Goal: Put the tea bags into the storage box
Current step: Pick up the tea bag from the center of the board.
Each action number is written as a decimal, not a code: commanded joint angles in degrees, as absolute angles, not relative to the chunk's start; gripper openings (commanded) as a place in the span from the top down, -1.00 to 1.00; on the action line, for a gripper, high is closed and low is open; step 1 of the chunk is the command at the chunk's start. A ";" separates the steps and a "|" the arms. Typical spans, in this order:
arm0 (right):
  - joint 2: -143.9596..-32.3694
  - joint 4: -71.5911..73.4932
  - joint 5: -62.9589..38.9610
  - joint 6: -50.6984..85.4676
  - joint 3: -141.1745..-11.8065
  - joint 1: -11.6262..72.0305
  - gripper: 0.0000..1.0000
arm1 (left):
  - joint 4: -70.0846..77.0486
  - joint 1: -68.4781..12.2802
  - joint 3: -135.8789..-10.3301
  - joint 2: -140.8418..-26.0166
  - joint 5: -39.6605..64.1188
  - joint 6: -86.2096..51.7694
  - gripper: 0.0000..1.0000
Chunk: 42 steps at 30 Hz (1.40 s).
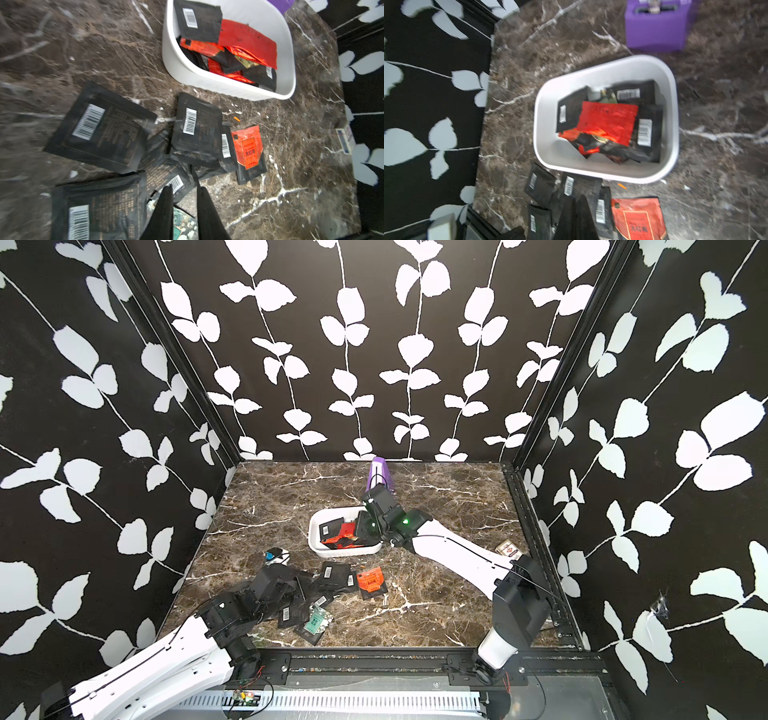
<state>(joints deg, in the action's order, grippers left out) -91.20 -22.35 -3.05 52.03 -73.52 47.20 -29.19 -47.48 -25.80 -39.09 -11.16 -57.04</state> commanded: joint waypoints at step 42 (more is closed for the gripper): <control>-79.90 -10.73 -9.41 58.40 -37.97 47.32 0.22 | 5.66 -52.73 -38.63 -93.09 -1.84 -54.54 1.00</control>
<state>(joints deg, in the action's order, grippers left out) -78.83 -12.73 -8.51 58.11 -38.72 47.20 5.21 -52.77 -39.35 -91.83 -2.15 -54.43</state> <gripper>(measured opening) 0.389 0.047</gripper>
